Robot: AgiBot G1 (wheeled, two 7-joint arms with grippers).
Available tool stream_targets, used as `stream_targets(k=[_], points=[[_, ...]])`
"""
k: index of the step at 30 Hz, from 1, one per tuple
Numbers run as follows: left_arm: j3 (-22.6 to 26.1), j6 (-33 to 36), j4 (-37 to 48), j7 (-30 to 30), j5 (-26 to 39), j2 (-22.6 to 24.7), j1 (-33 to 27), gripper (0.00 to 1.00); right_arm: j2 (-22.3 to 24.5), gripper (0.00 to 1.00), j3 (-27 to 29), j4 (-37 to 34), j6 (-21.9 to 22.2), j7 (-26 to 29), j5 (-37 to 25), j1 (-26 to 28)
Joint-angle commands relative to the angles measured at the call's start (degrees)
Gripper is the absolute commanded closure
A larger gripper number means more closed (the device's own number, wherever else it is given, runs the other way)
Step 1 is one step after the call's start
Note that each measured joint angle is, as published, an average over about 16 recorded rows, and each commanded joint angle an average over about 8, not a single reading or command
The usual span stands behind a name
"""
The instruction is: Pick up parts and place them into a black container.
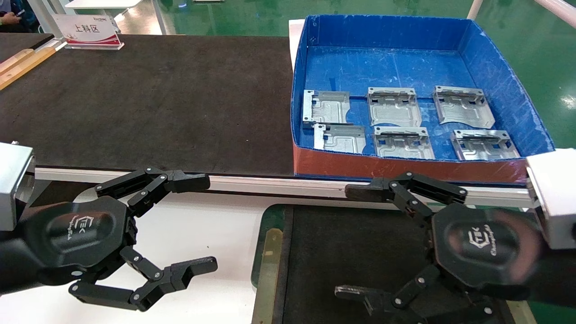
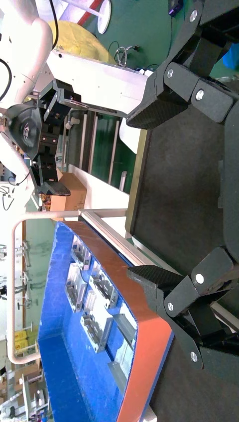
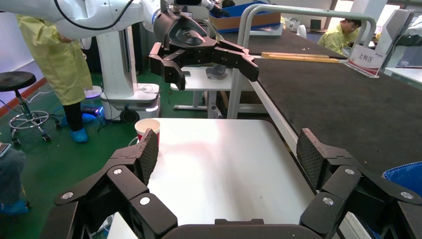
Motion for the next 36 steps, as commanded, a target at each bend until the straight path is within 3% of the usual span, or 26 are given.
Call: stream_targets(k=[1, 3, 5, 36], points=[[0.0, 0.0, 0.0, 0.0, 0.0, 0.0, 0.0, 0.77, 0.0, 0.0, 0.0, 0.0, 0.0, 0.0, 0.0, 0.0], [0.0, 0.0, 0.0, 0.0, 0.0, 0.0, 0.0, 0.95, 0.0, 0.0, 0.0, 0.0, 0.0, 0.0, 0.0, 0.0], [0.0, 0.0, 0.0, 0.0, 0.0, 0.0, 0.0, 1.0, 0.0, 0.0, 0.0, 0.0, 0.0, 0.0, 0.0, 0.0], [0.0, 0.0, 0.0, 0.0, 0.0, 0.0, 0.0, 1.0, 0.0, 0.0, 0.0, 0.0, 0.0, 0.0, 0.0, 0.0]])
